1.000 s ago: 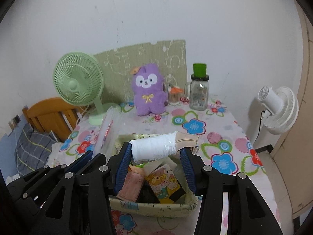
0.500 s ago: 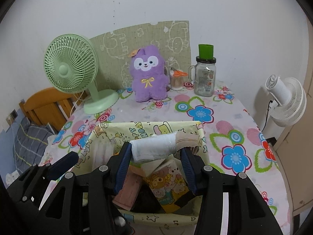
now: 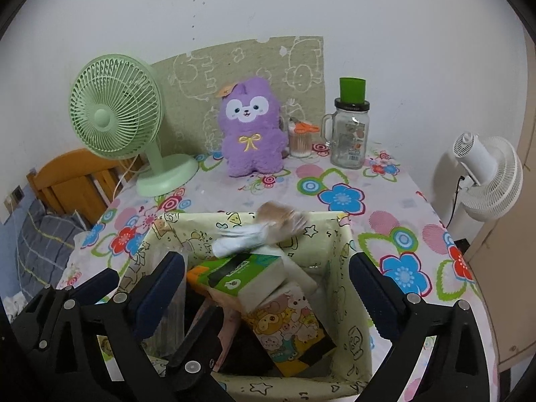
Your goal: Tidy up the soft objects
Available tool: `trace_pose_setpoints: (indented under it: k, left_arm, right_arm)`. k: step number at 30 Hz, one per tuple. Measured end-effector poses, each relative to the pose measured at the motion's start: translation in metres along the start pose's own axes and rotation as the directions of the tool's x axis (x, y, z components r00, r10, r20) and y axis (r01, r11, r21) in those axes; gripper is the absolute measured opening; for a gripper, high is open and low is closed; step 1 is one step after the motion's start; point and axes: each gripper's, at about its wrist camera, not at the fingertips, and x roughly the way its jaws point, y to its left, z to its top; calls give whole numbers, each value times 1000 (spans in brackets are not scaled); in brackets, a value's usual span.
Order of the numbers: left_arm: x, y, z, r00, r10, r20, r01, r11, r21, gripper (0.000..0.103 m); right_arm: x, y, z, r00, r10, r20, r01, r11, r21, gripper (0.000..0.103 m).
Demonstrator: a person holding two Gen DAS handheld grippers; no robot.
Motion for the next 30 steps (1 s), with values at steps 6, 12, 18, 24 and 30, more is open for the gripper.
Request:
trace_pose_setpoints:
  k: [6,12,18,24,30]
  left_arm:
    - [-18,-4,1,1000,20,19,-20,1000,5,103]
    - [-43,-10,1,999,13,52,-13,1000,6,103]
    - [-70,-14,-1,996,11,86,-11,1000,0,103]
    - [-98,-13,-5,992,26,120,-25,1000,-8,103]
    - [-130,-10,-10,984,49,174,-48,999,-13,103]
  right_arm:
    - [-22,-4,-1,1000,-2,30,2,1000,8,100]
    - [-50,-8,-3,998,-7,68,5,1000,20,100]
    - [-83,-8,-4,994,-17,112,15,1000,20,101]
    - [-117,-9,-7,987,-24,160,23,1000,12,103]
    - [-153,-11,-11,978,-35,206,33,999,13,103]
